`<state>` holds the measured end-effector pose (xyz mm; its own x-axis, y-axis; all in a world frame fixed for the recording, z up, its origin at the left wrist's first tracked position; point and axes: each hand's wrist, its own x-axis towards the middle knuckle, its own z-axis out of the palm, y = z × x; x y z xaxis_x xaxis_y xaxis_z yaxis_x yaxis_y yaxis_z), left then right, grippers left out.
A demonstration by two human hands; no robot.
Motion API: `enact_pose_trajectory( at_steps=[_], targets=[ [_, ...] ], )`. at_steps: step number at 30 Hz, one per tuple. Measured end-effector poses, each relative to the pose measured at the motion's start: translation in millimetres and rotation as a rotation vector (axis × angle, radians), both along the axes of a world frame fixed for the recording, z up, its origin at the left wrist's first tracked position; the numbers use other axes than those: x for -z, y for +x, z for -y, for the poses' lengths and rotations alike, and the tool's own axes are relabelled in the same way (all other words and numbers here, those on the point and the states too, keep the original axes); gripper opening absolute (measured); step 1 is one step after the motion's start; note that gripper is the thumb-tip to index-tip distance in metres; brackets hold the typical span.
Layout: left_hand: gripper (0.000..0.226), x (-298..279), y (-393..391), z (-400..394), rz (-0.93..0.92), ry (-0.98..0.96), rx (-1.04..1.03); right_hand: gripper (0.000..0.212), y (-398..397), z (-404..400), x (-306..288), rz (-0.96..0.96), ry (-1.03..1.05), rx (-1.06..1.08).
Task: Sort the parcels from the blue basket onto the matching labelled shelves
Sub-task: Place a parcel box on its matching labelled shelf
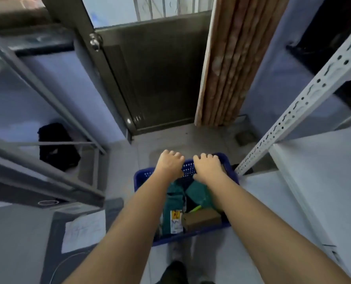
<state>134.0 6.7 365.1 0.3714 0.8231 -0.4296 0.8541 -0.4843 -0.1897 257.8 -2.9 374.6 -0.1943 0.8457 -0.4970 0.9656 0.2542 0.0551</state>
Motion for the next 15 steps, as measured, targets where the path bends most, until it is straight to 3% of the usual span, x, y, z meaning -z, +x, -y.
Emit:
enact_pose_trajectory(
  at_steps=[5,15],
  targets=[
    [0.051,109.3,3.0,28.2,0.009,-0.205,-0.026,0.064,17.8,28.8,105.4,0.023,-0.236,0.098],
    [0.05,305.2,-0.6,74.7,0.08,-0.482,-0.199,0.049,71.1,58.7,300.5,0.017,-0.503,0.323]
  ],
)
